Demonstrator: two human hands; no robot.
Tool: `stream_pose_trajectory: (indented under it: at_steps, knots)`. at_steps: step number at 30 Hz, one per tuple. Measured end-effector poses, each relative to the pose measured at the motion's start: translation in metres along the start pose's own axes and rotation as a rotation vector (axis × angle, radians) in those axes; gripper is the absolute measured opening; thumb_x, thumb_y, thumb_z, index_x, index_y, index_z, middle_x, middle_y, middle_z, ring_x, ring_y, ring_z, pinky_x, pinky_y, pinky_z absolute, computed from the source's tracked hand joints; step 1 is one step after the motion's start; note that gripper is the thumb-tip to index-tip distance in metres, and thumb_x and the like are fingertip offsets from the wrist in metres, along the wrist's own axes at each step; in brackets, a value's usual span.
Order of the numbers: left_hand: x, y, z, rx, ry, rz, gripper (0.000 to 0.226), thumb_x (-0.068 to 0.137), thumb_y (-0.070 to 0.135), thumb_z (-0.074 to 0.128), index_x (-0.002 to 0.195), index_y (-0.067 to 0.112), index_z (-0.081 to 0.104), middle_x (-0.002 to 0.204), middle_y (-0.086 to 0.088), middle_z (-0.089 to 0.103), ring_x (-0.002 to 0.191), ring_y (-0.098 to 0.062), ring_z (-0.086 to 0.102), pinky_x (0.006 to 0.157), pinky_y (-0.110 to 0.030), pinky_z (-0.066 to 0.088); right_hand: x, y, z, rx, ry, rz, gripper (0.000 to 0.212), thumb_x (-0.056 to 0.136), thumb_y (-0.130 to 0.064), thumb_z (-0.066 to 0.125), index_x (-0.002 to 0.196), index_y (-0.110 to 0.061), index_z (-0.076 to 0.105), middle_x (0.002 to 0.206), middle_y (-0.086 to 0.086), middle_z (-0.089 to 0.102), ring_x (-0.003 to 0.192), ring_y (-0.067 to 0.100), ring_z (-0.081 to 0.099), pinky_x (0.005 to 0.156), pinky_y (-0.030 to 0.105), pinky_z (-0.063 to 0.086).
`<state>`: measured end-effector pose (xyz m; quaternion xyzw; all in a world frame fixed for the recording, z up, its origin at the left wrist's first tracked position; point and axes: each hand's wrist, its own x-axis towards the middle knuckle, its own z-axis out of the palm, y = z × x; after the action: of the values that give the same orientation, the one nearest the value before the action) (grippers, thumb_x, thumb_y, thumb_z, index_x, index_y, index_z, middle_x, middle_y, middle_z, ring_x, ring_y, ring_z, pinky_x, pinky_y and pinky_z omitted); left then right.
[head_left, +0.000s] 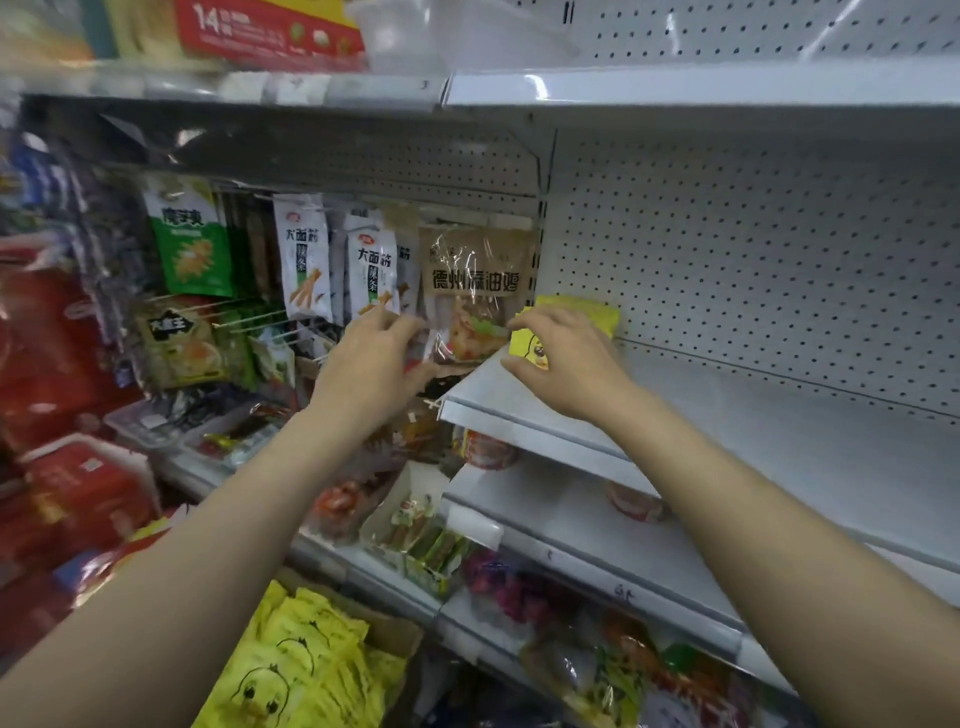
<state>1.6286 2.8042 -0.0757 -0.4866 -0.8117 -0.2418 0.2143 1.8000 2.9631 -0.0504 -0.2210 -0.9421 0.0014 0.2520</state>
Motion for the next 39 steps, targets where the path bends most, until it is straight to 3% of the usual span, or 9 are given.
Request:
stream_pose_trajectory:
  at_steps: [5,13,23,31,39]
  knots:
    - [-0.067,-0.027,-0.029,0.107,-0.027,-0.048,0.053,0.083,0.039,0.072,0.129,0.021,0.054,0.120,-0.010,0.055,0.109,-0.031,0.053,0.085,-0.041,0.051,-0.026,-0.057,0.019,0.089,-0.069,-0.086,0.050,0.092,-0.051,0.057,0.136,-0.028,0.049,0.144,-0.002,0.046,0.134,0.024,0.038,0.107,0.039,0.037]
    - [-0.117,-0.102,-0.061,0.177,-0.071,-0.182,0.056,0.084,0.040,0.069,0.134,0.022,0.050,0.125,-0.007,0.051,0.115,-0.031,0.048,0.089,-0.047,0.050,-0.011,-0.150,0.064,0.174,-0.173,-0.207,0.050,0.094,-0.050,0.056,0.139,-0.029,0.046,0.144,-0.004,0.043,0.134,0.021,0.037,0.106,0.036,0.035]
    - [-0.112,-0.265,-0.018,0.190,-0.158,-0.245,0.055,0.086,0.038,0.067,0.135,0.022,0.049,0.127,-0.007,0.051,0.116,-0.030,0.049,0.087,-0.042,0.050,0.076,-0.248,0.185,0.199,-0.343,-0.213,0.051,0.095,-0.047,0.056,0.140,-0.027,0.044,0.145,-0.001,0.042,0.134,0.022,0.036,0.106,0.035,0.034]
    - [-0.108,-0.394,0.075,0.057,-0.417,-0.283,0.056,0.084,0.036,0.068,0.134,0.021,0.049,0.129,-0.011,0.051,0.119,-0.034,0.048,0.089,-0.048,0.050,0.122,-0.289,0.332,0.157,-0.552,-0.052,0.051,0.092,-0.043,0.058,0.138,-0.023,0.046,0.142,0.005,0.047,0.131,0.028,0.041,0.102,0.040,0.042]
    - [-0.181,-0.463,0.194,-0.182,-0.815,-0.439,0.064,0.084,0.037,0.071,0.139,0.016,0.046,0.124,-0.018,0.052,0.115,-0.038,0.052,0.093,-0.041,0.042,0.063,-0.293,0.481,0.237,-0.918,0.108,0.048,0.091,-0.045,0.062,0.132,-0.020,0.051,0.131,0.008,0.055,0.121,0.030,0.052,0.091,0.040,0.048]
